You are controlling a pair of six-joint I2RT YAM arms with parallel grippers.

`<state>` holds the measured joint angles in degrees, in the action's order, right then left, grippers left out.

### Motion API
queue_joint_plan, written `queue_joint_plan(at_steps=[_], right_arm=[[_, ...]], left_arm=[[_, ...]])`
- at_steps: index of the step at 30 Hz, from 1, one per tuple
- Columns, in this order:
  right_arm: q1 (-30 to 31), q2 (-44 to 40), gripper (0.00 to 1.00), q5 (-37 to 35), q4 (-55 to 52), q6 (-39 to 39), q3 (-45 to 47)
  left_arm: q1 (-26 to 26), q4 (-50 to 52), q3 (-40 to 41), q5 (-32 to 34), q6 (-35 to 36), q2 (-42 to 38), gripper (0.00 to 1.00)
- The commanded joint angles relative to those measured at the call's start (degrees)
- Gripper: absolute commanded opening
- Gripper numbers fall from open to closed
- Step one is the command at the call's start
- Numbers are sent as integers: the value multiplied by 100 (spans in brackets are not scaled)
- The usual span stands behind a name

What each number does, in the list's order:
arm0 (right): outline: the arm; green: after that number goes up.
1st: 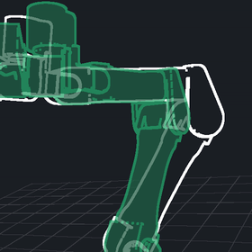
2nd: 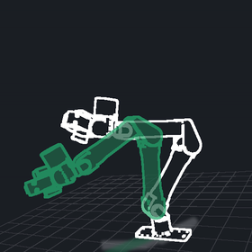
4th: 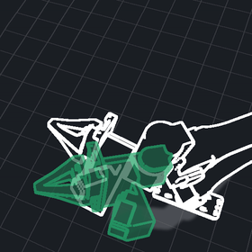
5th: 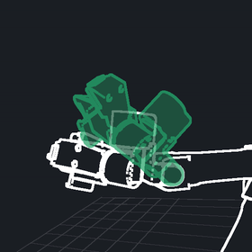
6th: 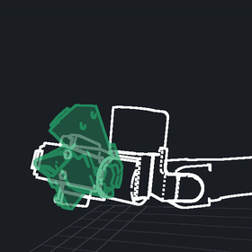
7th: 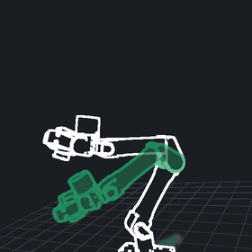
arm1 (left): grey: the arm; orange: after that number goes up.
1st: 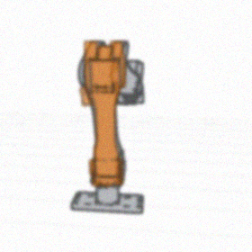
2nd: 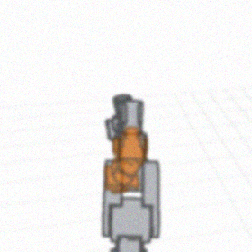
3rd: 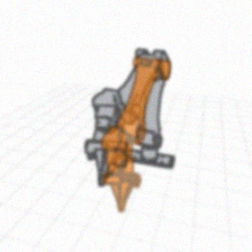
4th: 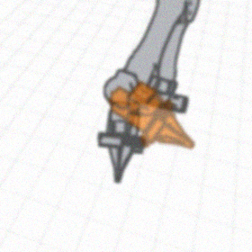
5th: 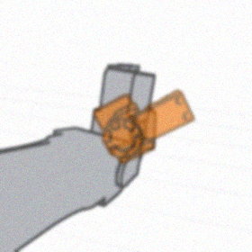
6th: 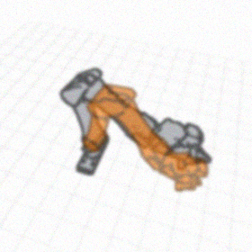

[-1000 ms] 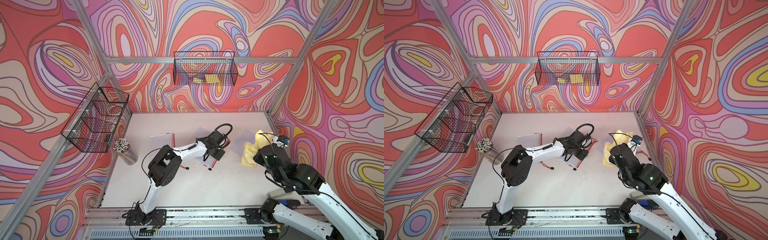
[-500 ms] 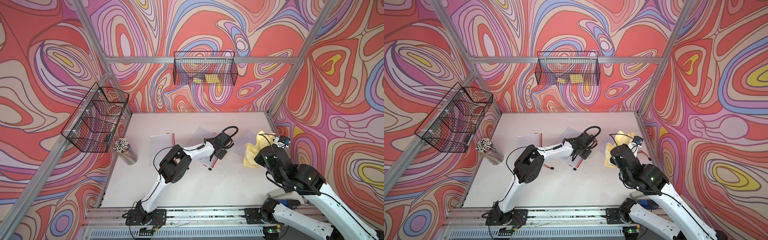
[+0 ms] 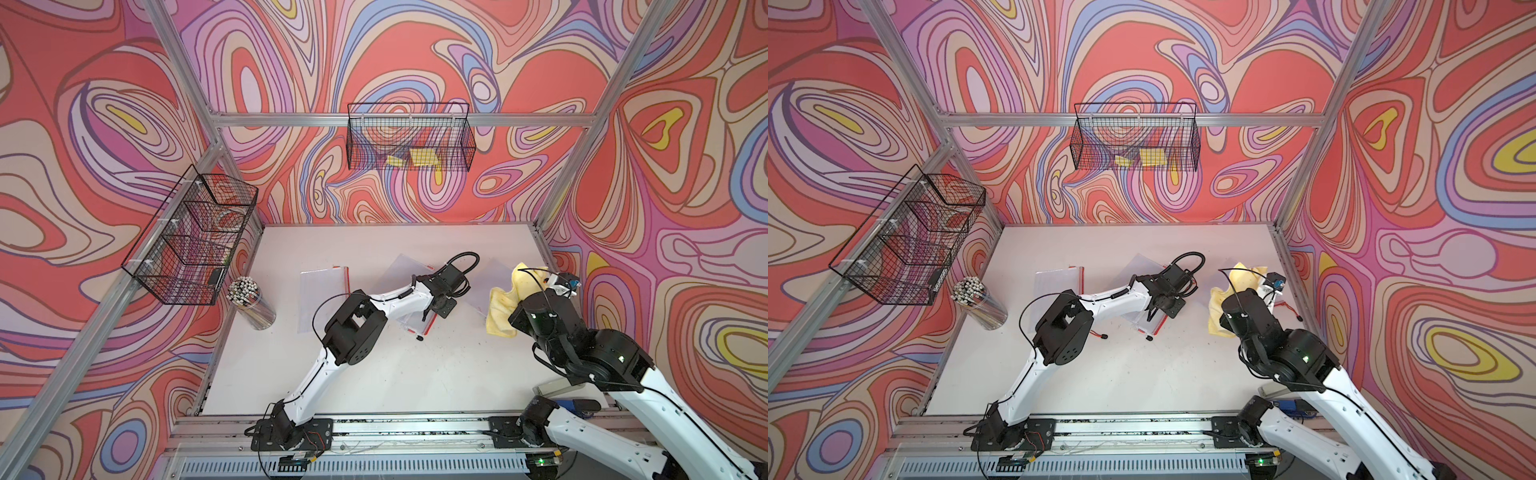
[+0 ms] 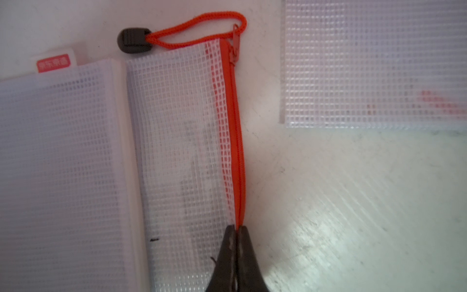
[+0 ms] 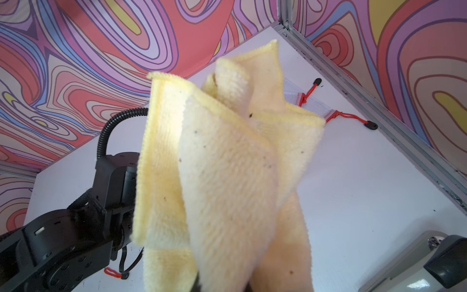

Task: Wipe the document bag
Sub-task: Adjust the document bag at the center of the board.

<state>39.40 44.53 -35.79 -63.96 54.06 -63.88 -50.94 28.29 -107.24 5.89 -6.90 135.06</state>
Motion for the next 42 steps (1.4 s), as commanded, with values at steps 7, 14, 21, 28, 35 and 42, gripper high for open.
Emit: queue_joint_plan(at_steps=[7,14,21,28,35,42], right_arm=[[-29,-146,0,386,-64,73,161],[-24,-274,0,388,71,41,213],[-24,-24,0,526,591,-265,132],[-24,756,0,773,1184,-708,47],[-29,1315,0,606,1638,-939,-54],[-39,1751,0,90,1596,-915,-204]], left_arm=[[-206,189,531,-957,-335,-1385,0],[-198,-1001,1870,-1752,-1083,-3721,0],[22,-1069,2943,-1427,-1765,-5022,0],[1028,-2363,5107,-2318,-2870,-5858,0],[1020,-2717,5037,-2710,-3039,-5549,0],[940,-4474,4860,-3854,-4075,-4809,0]])
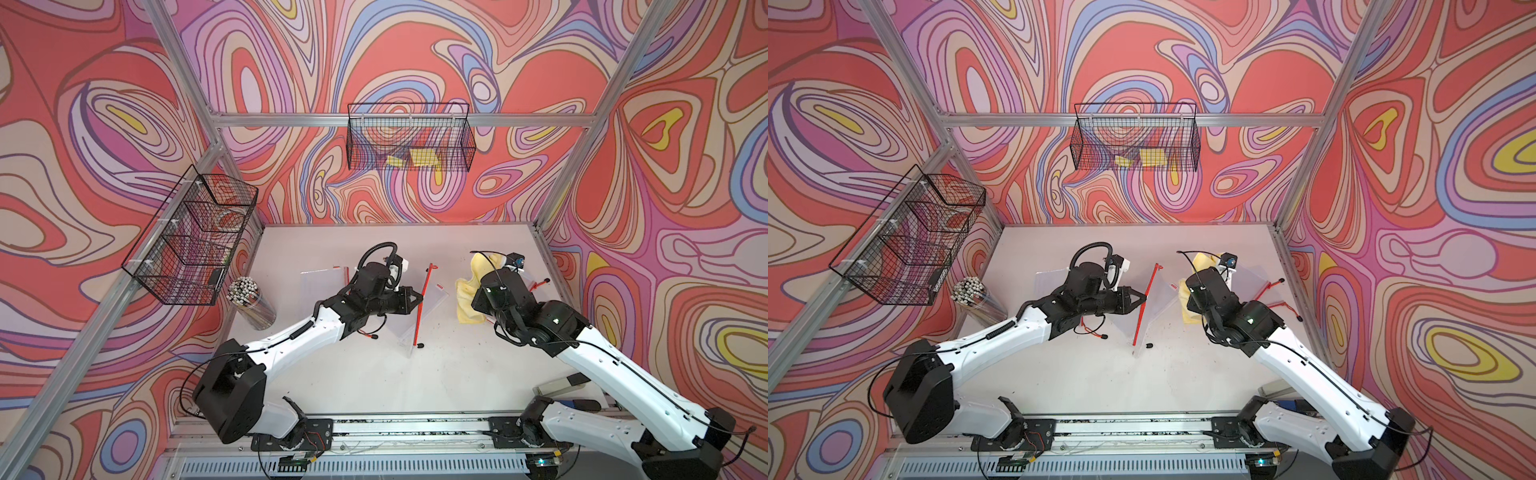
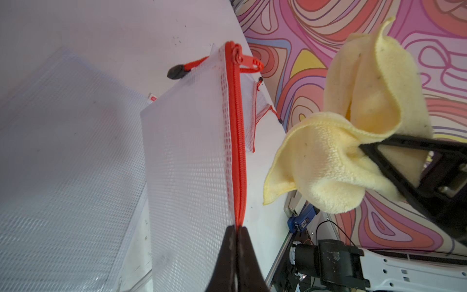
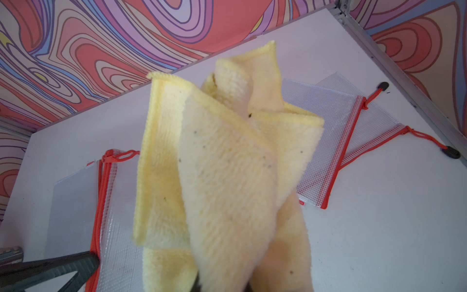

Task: Wipe the document bag
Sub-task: Adjust the document bag at the center of the board.

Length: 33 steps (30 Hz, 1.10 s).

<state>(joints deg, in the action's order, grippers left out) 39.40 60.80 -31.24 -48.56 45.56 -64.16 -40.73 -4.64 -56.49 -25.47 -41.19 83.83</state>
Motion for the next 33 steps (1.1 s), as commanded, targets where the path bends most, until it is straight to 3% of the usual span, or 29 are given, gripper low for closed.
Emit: queue_joint_plan(at_steps=[1,10,15,20,21,25,28,30,33], right_arm=[[-61,168,0,-413,24,-65,-192],[-412,538,0,-184,171,-363,-324],[-459,943,0,130,435,-473,-378],[-468,1409,0,1018,1057,-832,-295],[-468,1543,0,1206,1124,-867,-269],[-466,2229,0,2229,1597,-924,-65],[-468,2733,0,2452,1657,-814,54],[-461,2903,0,2420,1636,-767,126],[-468,2825,0,2301,1561,-760,180]], left_arm=[[-100,-1571,-180,-815,-832,421,0],[65,-3545,986,-315,-1626,1014,0],[258,-2724,1171,-223,-1159,1140,0],[258,-1114,1208,435,-159,805,3],[259,-891,1232,581,-15,698,7],[257,-103,1255,1019,543,307,44],[259,210,1261,1106,760,141,65],[259,361,1293,1164,854,61,73],[256,597,1378,1230,1008,10,76]])
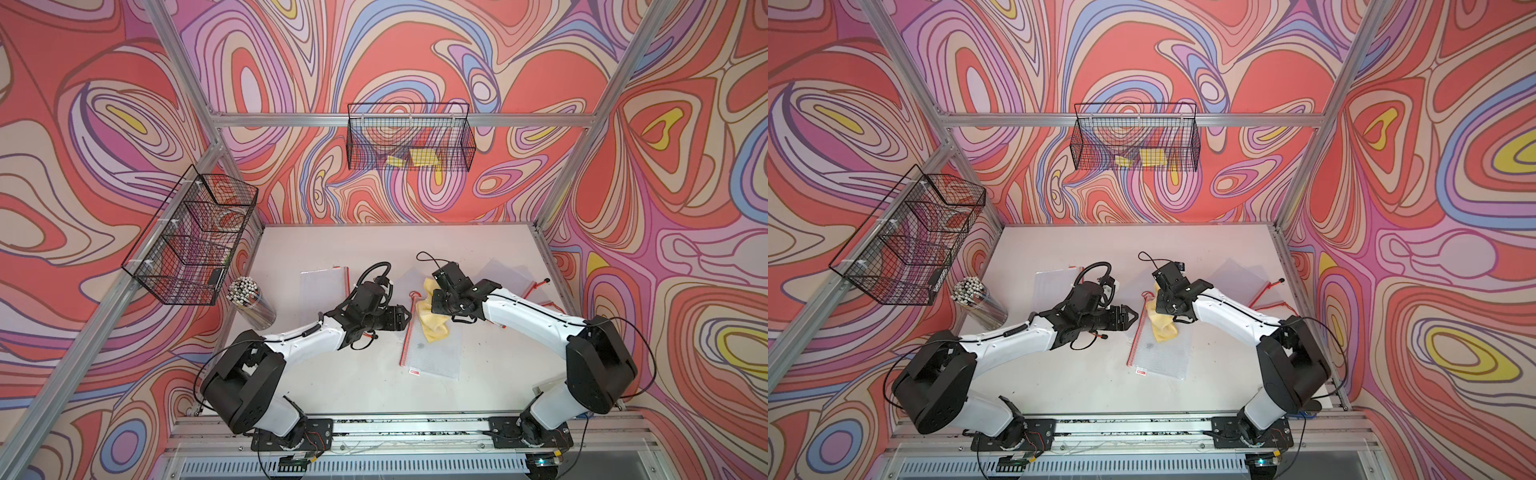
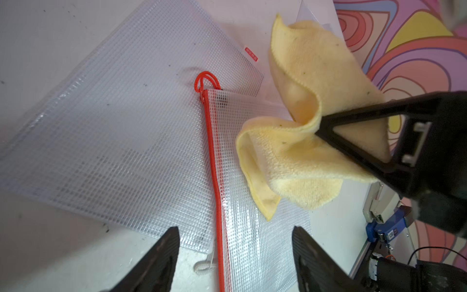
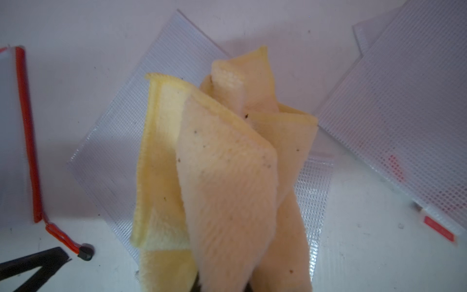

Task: Wipe the document bag
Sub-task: Adjust the document bag at the center of the board, then wipe the dirt from the document bag.

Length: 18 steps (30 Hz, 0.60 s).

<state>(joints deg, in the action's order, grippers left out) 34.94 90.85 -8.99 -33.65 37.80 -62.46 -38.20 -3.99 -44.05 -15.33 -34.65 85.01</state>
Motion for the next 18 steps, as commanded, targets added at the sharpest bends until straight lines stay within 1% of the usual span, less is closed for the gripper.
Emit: queue_joint_plan(at_steps=[1,4,8,10,13,18], right_arm=[[-18,-263,0,12,4,7,-14],[-54,-376,0,-114,-393,-71,-190],[-69,55,0,8,-915,-210,-386],[-66,319,0,39,-925,-166,-285],[-88,593,0,142,-717,-97,-51],[-247,790,0,327,-444,-96,119]], left_arm=[[5,572,187,182,399,-101,76],[5,483,388,-118,404,-14,74],[5,-144,803,-702,187,61,67],[5,-399,922,-903,125,90,65],[5,-493,949,-1181,173,170,62],[5,-796,1001,-1626,76,372,53]])
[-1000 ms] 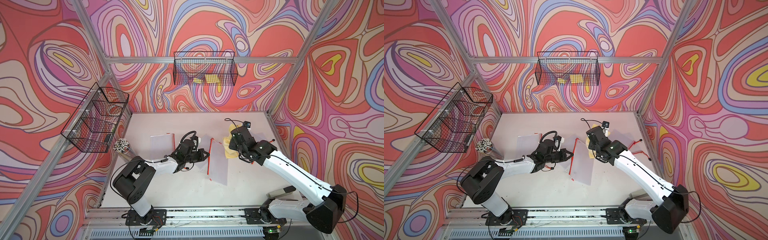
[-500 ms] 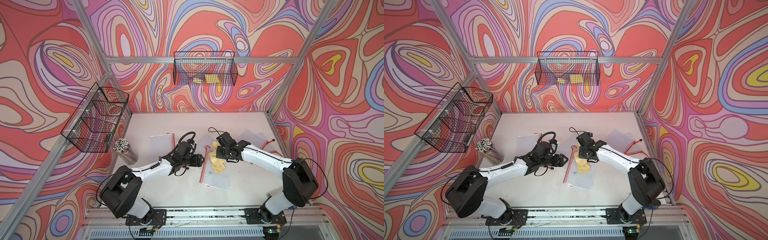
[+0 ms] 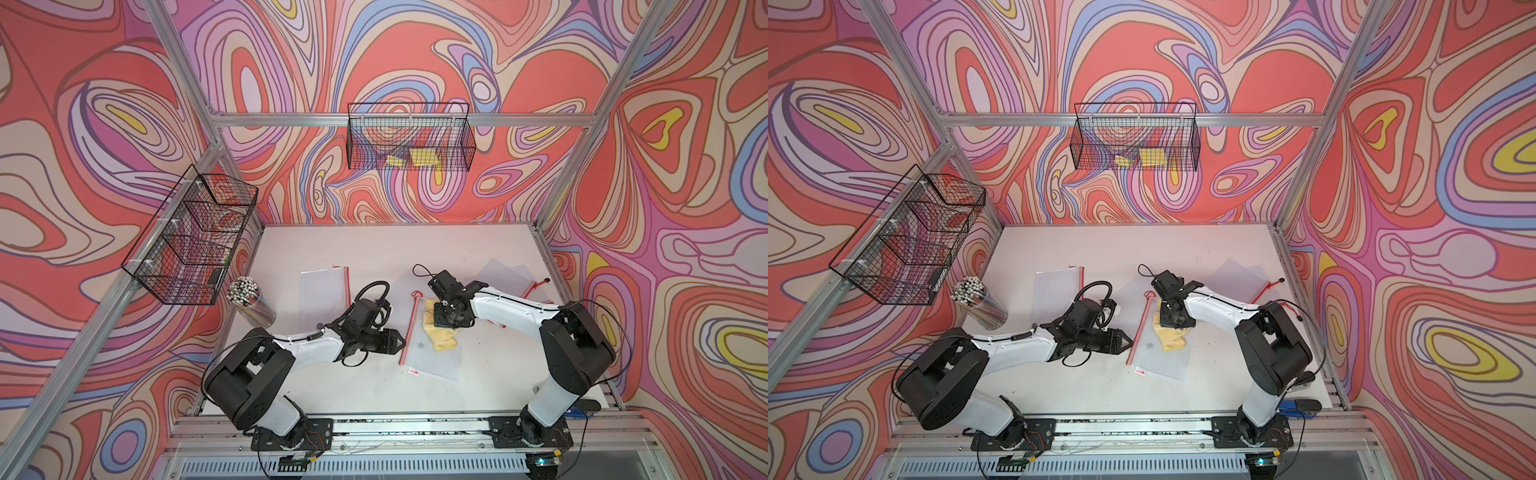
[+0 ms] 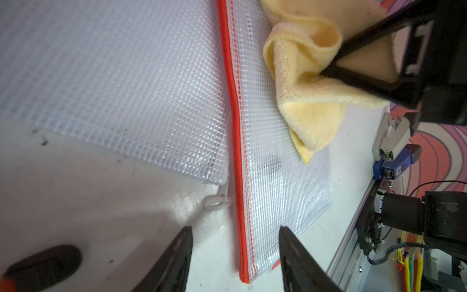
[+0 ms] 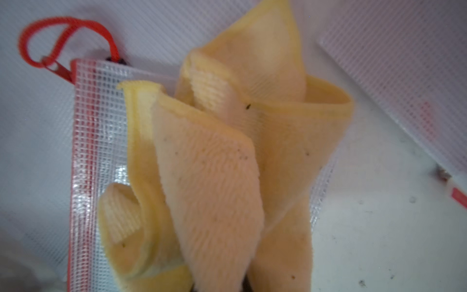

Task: Wipe the document bag
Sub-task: Wipe the dirt from the document bag.

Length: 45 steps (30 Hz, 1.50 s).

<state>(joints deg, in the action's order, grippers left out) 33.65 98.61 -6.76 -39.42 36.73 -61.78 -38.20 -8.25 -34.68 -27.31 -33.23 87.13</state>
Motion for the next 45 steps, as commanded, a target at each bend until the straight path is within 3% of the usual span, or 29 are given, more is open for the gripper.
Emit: queue_joint_plan(at_steps=[1,18,32,40,45], right_arm=[[-138,60,0,141,168,-3,52],[-236,717,0,395,340,-127,-176],[-232,328,0,695,523,-206,-86],[157,-342,0,1413,768,-161,141],[831,148,0,2056,1013,-157,122]], left_arm=[[2,-388,75,-474,-78,203,51],[-263,-242,365,-609,-163,413,36],[-267,-310,306,-456,-179,512,1],[-267,-233,255,-335,-168,500,0],[-267,-86,192,-301,-113,515,0]])
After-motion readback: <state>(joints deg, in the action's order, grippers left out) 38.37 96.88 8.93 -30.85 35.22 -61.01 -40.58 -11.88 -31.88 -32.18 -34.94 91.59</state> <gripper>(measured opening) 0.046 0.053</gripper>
